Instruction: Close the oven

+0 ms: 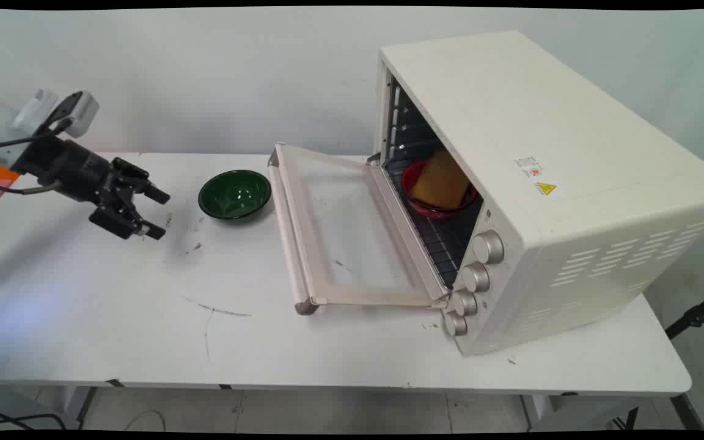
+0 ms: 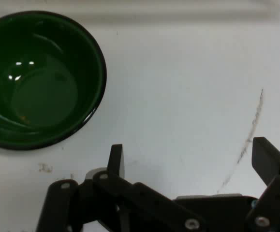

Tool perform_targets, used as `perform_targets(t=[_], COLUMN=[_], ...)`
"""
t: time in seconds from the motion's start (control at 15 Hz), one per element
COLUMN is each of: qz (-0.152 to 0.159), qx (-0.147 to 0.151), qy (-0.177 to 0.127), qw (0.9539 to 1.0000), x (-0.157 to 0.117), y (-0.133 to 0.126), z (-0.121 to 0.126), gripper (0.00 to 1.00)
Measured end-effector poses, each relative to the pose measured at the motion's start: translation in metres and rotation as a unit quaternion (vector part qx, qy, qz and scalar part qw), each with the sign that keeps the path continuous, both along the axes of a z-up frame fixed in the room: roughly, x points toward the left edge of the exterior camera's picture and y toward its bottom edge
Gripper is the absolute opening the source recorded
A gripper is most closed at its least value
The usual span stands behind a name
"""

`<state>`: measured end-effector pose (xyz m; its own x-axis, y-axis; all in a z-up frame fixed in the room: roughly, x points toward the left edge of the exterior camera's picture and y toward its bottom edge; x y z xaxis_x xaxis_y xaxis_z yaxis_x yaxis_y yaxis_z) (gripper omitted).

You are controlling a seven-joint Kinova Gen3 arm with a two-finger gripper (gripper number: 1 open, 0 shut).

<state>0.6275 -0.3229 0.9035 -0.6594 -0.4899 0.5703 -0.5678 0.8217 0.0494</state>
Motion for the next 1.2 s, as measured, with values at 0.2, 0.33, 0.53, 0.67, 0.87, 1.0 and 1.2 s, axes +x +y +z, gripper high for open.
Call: perform_targets(t=[0.2,0.33,0.53,0.67,0.87,1.0,1.2], qz=[0.002,0.002,0.004,0.005,0.003,0.002,0.002], qx=[0.000,-0.002,-0.005,-0.006,-0.009,-0.011,-0.014], qy=[0.001,0.002,0.003,0.002,0.001,0.001,-0.001], qw=[1.0000,1.0000,1.0000,1.0000,1.0000,0.9999,0.9999], x=[-0.012,-0.023,-0.049,-0.062,-0.081,-0.098,-0.121], y=[-0.005,-0.010,-0.022,-0.028,-0.036,-0.043,-0.051], z=[0.000,-0.001,-0.005,-0.010,-0.018,-0.027,-0.043], gripper=[1.00,1.00,1.00,1.00,1.00,1.00,1.00])
